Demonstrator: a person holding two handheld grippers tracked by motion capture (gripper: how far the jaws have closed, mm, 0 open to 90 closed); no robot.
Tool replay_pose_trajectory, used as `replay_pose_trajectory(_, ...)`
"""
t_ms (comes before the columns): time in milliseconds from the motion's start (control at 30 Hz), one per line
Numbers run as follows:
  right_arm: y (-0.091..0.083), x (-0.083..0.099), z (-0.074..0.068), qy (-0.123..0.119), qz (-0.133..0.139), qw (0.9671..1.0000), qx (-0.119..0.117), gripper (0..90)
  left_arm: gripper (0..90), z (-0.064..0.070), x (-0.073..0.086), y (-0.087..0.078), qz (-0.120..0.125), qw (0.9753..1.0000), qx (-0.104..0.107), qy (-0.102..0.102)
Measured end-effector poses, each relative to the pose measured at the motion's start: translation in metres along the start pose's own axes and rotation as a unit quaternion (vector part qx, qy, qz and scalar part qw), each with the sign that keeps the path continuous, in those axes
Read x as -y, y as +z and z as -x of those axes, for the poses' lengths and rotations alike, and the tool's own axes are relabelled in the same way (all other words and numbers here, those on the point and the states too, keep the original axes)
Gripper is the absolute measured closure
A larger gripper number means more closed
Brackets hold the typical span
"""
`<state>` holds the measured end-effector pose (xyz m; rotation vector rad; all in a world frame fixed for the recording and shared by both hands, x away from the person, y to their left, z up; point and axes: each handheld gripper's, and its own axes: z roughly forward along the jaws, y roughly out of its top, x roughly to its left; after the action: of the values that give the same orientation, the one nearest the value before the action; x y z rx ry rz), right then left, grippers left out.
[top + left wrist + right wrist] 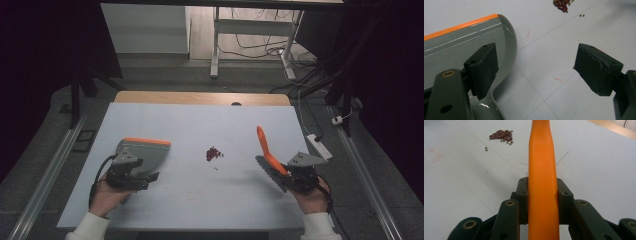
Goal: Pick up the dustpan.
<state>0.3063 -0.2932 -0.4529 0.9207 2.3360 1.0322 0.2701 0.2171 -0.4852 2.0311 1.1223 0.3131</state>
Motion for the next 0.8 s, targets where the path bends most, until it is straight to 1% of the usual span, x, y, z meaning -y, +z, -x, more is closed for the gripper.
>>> replay_pose_trajectory(200,0.0007,0.0004,0.0003,-0.001,0.000,1.0000,-0.001,69.9,19.7,0.0000,0.0001,0.0015,-0.003,1.0000,-0.001,0.000)
replay_pose_trajectory(267,0.0003,0.0006,0.0000,-0.001,-0.001,1.0000,0.002,69.9,19.0,-0.0006,-0.0003,0.0012,-0.003,1.0000,-0.006,-0.001)
replay_pose_trajectory(333,0.0002,0.0005,0.0004,-0.001,-0.002,1.0000,0.005,69.9,19.0,-0.0016,-0.0004,-0.0004,-0.001,1.0000,-0.005,-0.005)
replay_pose_trajectory(400,-0.0007,0.0006,0.0008,0.000,0.000,1.0000,0.008,69.9,19.1,-0.0017,-0.0001,-0.0009,0.000,1.0000,-0.004,-0.006)
replay_pose_trajectory(433,-0.0007,0.0006,0.0008,0.000,0.000,1.0000,0.008,69.9,19.1,-0.0014,0.0000,-0.0004,0.000,1.0000,-0.005,-0.005)
replay_pose_trajectory(467,-0.0011,0.0005,0.0010,0.001,0.007,0.9999,0.011,69.8,19.0,-0.0011,0.0000,0.0002,-0.003,1.0000,-0.005,-0.004)
replay_pose_trajectory(600,0.0011,-0.0007,-0.0001,0.001,0.004,0.9999,0.014,69.9,19.0,0.0015,-0.0005,0.0023,-0.006,1.0000,-0.004,0.002)
replay_pose_trajectory(667,0.0006,0.0008,-0.0005,0.000,0.004,0.9999,0.012,69.9,19.1,0.0019,-0.0015,0.0036,-0.005,1.0000,-0.003,0.001)
replay_pose_trajectory(800,0.0006,0.0022,-0.0030,0.010,0.004,0.9998,0.019,69.9,19.1,0.0052,-0.0009,0.0062,-0.012,0.9999,0.000,0.011)
